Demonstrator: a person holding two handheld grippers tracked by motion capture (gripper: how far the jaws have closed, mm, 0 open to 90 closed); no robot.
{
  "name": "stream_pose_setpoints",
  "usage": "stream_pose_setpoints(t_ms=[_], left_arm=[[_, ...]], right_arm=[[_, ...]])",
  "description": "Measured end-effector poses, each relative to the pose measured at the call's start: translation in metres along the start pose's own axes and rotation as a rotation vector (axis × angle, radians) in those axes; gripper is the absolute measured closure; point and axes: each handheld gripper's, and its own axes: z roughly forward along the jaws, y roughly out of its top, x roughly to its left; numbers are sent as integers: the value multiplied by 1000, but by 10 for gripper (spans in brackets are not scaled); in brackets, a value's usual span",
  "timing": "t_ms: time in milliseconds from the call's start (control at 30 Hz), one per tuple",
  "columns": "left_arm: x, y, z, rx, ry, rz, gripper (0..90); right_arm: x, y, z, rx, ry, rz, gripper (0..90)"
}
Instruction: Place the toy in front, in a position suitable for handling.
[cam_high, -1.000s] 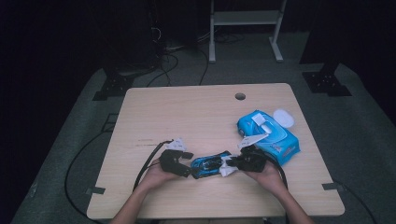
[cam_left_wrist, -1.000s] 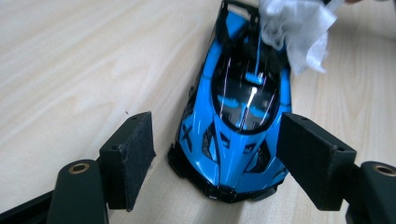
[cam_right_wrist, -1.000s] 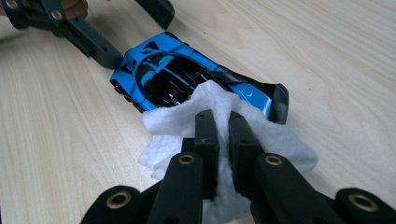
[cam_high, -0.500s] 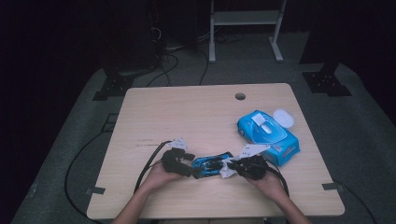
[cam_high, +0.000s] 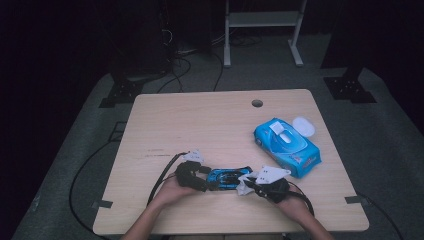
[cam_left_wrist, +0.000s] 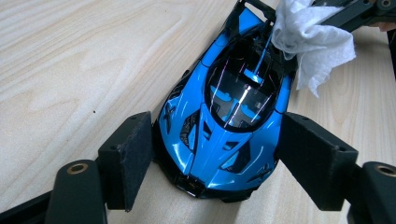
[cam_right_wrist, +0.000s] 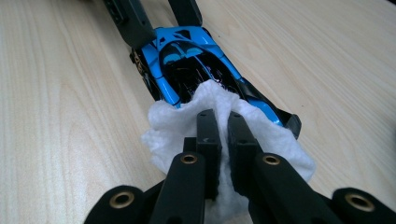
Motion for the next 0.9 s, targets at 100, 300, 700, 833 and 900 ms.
stream_pose_setpoints(t_ms=[100, 300, 700, 833, 900], left_arm=[[-1, 0, 0, -5, -2, -6, 283], [8, 5, 4, 3, -2, -70, 261], [-2, -2, 5, -39, 29, -34, 328], [-11, -2, 2, -46, 61, 33, 388], [-12, -2, 2, -45, 62, 38, 385]], right_arm=[[-1, -4, -1, -22, 15, 14, 856], [-4, -4, -1, -21, 35, 18, 856], [6, -8, -5, -33, 6, -78, 857], [11, -10, -7, -41, -16, -124, 858], [14, -11, -8, -44, -30, -153, 858]])
